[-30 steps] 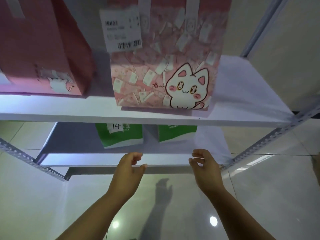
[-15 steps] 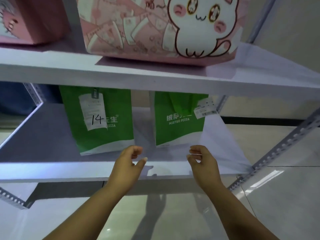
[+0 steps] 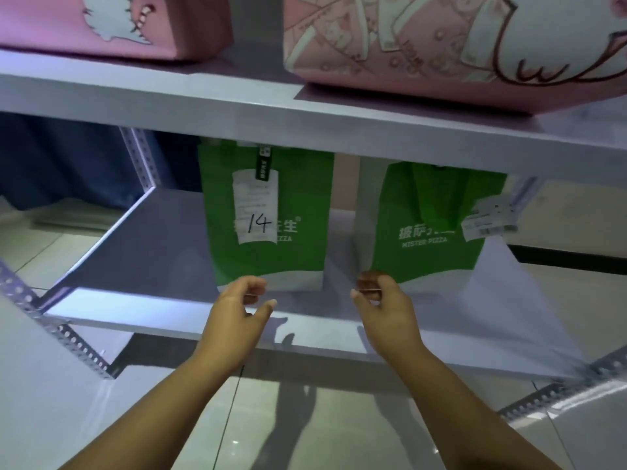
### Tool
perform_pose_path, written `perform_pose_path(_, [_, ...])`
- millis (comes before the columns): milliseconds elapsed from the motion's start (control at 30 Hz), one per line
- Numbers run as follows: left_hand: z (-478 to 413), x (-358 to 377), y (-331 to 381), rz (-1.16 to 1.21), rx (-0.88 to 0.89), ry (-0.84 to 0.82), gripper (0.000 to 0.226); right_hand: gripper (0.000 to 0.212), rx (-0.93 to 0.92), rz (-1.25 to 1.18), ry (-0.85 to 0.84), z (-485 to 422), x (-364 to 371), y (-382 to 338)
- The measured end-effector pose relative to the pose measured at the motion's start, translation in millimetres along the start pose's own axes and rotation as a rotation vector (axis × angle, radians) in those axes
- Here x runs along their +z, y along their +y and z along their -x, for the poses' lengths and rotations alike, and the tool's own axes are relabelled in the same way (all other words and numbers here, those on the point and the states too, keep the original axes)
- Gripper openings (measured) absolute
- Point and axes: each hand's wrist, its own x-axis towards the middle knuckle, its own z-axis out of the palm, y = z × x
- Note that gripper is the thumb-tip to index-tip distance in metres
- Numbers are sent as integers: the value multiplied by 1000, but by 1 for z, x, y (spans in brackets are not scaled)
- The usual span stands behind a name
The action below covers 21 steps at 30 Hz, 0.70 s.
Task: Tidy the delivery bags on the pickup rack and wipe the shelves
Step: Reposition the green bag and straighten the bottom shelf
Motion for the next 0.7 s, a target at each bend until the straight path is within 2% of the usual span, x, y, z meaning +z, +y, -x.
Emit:
perform_pose_path(100, [-14, -21, -14, -23, -1, 87, 34, 24, -20, 68, -52, -15, 24, -11])
perform_pose_path(233, [-45, -41, -21, -138, -54, 212, 57, 68, -68, 253, -39, -44, 45, -27])
perform_pose_path(300, [-61, -48, -21, -172, -122, 215, 70, 84, -2, 374, -100, -59, 53, -36])
perform_pose_path(367, [-75, -53, -24, -153, -142, 150, 79, 87, 20, 418, -153, -69, 59, -42])
perform_pose_path(433, [-82, -55, -26, -74, -125, 46, 75, 76, 1, 369, -179, -72, 64, -43])
perform_pose_path(500, [-84, -55, -27, 16, -90, -24, 57, 54, -4, 349, -152, -72, 67, -42])
perform_pose_path(600, [-82, -59, -25, -36, -122, 12, 35, 28, 40, 355, -88, -68, 65, -43])
perform_pose_path(700, [-71, -71, -23, -166, -197, 61, 16, 11, 46, 360, -75, -52, 57, -40])
